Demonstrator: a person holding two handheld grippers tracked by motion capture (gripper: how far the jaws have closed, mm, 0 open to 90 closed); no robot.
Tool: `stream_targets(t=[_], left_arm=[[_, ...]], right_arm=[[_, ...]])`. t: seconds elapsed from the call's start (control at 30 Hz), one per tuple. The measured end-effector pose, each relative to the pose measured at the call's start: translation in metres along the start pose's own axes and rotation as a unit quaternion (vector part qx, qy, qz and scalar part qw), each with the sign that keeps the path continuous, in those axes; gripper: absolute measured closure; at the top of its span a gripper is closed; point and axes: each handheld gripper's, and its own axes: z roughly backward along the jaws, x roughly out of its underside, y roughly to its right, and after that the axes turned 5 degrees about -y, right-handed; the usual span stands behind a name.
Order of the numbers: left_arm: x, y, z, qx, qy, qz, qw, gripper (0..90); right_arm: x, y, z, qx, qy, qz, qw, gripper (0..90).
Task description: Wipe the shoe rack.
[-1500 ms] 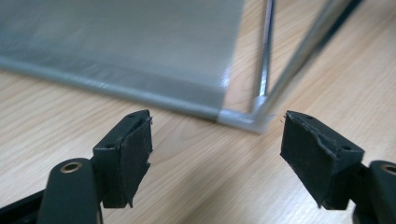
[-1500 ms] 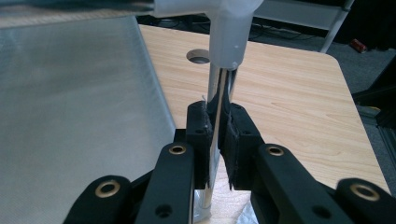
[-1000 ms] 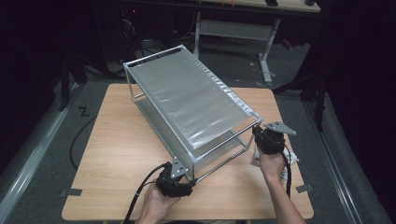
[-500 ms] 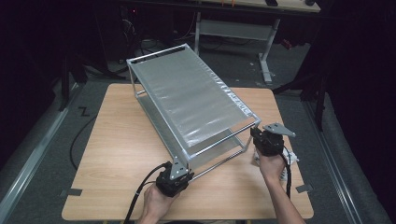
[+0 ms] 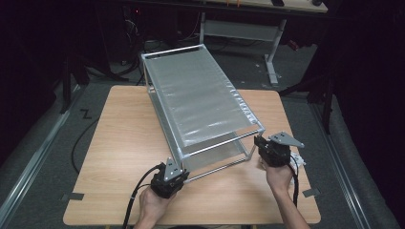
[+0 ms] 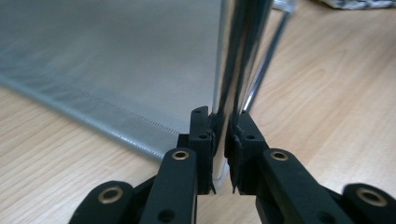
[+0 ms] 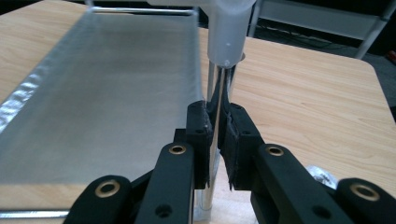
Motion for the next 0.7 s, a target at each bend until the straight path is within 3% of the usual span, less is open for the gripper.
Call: stream_targets(t=[0.07, 0.1, 0.4, 0.7], left_arm=[[0.001, -0.003, 0.0, -0.004, 0.005, 0.016, 0.9998, 81.0], [0.001, -0.009, 0.002, -0.015, -0.004, -0.003, 0.9999, 81.0], [0.006, -0.028, 0.005, -0.045, 0.006, 0.026, 0.9986, 81.0], [0.01, -0.05, 0.01, -0.076, 0.009, 0.059, 0.9954, 80.9]], right_arm=[[0.003, -0.002, 0.003, -0.004, 0.002, 0.003, 1.0, 81.6], [0.004, -0.004, 0.005, -0.006, 0.003, 0.005, 1.0, 81.6], [0.015, -0.016, 0.02, -0.037, 0.008, 0.022, 0.9991, 81.4], [0.022, -0.039, 0.033, -0.07, 0.017, 0.057, 0.9958, 81.0]])
